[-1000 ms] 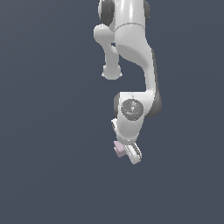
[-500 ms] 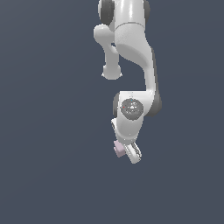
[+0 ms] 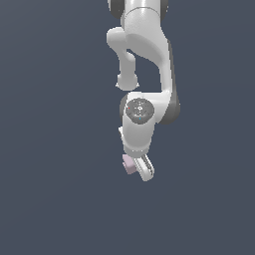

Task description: Pick up the object and move it to a goal position.

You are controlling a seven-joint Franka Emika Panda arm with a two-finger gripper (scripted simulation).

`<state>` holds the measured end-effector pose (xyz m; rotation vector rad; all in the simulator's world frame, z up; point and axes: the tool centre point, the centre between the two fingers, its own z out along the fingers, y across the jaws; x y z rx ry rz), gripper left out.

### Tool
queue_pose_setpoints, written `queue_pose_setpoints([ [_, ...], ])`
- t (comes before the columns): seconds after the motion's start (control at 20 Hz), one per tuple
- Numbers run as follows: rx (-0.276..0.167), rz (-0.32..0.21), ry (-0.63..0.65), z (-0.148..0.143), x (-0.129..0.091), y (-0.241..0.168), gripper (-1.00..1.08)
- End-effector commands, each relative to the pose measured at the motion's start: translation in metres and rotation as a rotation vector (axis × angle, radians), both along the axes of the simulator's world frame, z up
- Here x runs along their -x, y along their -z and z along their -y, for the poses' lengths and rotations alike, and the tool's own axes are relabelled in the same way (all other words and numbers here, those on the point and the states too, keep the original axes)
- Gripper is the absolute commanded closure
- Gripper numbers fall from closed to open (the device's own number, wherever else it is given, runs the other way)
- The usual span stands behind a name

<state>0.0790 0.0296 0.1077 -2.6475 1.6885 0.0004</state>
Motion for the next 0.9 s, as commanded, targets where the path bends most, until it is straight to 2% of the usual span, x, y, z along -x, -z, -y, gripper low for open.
queue_pose_setpoints([
  [0.0,0.0,0.002,0.001,0.015,0.002,-0.021,1.08],
  [0.85,0.001,0.0,0.002,0.124,0.016,-0.181,1.08],
])
